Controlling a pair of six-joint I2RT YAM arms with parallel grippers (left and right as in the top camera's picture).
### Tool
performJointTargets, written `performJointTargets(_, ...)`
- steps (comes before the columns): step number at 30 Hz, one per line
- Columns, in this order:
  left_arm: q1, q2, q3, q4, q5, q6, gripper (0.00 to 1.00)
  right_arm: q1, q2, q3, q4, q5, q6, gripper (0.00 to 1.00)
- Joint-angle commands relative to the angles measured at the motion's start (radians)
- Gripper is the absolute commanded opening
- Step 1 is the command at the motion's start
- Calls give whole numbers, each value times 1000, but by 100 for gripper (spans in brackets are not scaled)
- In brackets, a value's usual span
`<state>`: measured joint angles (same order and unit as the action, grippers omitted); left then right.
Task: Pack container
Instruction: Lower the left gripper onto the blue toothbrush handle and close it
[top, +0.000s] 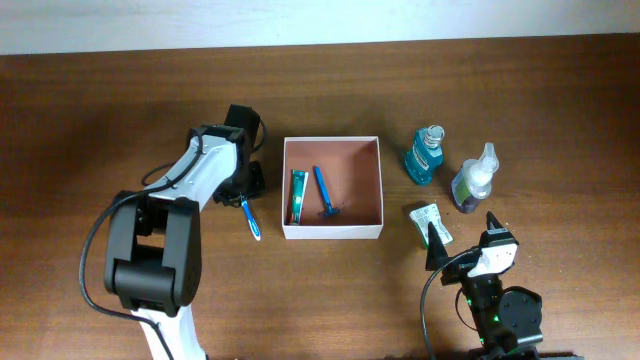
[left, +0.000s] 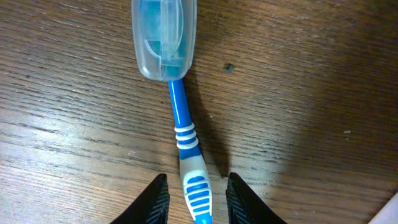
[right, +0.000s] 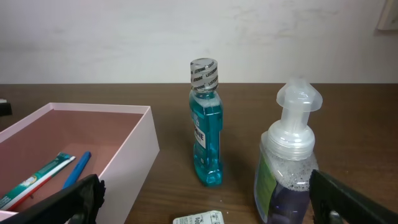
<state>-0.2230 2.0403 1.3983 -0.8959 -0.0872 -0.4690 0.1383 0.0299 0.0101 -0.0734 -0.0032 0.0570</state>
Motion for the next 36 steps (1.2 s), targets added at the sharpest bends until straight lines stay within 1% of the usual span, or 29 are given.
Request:
performJointTargets(1, 4, 9, -8, 5, -19, -10, 31, 6, -4, -5, -6, 8, 11, 98)
performJointTargets(30, 3, 9, -13, 15, -18, -10, 30, 6, -4, -5, -6, 8, 11, 98)
performJointTargets(36, 3, 9, -52, 51, -19, -10, 30, 6, -4, -5, -6, 8, 11, 98)
